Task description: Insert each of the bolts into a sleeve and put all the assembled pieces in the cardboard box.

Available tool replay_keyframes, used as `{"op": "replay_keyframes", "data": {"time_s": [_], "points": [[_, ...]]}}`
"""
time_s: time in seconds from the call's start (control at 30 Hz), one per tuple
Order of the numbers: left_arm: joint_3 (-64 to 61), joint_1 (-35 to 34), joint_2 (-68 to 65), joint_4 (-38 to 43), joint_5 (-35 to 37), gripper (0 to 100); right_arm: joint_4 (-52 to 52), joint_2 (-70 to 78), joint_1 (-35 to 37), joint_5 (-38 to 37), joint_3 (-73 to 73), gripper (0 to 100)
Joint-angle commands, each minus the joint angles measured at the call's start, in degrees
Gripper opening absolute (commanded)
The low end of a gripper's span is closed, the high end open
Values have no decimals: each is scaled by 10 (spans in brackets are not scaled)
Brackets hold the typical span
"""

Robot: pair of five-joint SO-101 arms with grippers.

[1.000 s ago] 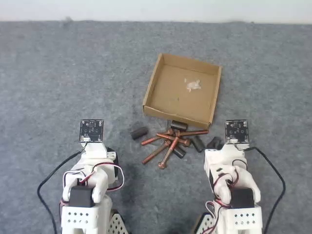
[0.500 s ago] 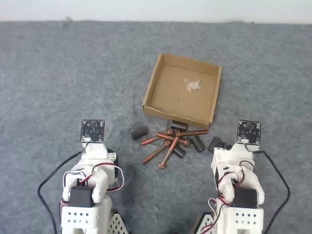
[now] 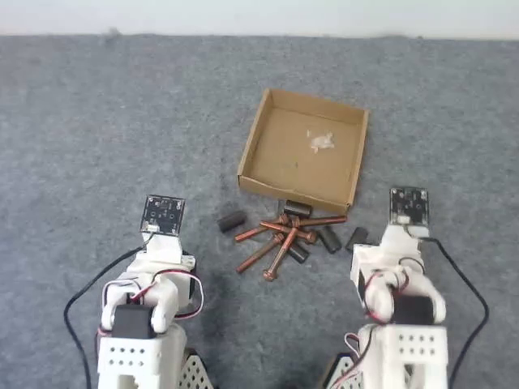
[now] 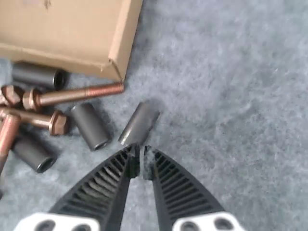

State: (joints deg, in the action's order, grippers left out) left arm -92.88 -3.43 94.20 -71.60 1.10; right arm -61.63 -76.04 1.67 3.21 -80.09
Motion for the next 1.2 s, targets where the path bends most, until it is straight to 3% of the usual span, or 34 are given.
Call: {"op": "replay_keyframes", "data": {"time_s": [0.0, 0.2, 0.47, 0.67, 0.8, 1.17], "points": [[42, -5, -69, 36, -4, 11, 3, 132, 4, 18, 98, 6], [65, -4, -134, 59, 0, 10, 14, 303, 4, 105, 188, 6], [153, -2, -333, 83, 0, 10, 104, 440, 5, 139, 215, 7], [255, -4, -560, 127, -4, 10, 105, 463, 5, 139, 219, 97], [313, -4, -669, 164, -4, 11, 108, 463, 5, 139, 222, 81], [407, -4, -810, 154, -4, 12, 106, 469, 38, 165, 249, 81]]}}
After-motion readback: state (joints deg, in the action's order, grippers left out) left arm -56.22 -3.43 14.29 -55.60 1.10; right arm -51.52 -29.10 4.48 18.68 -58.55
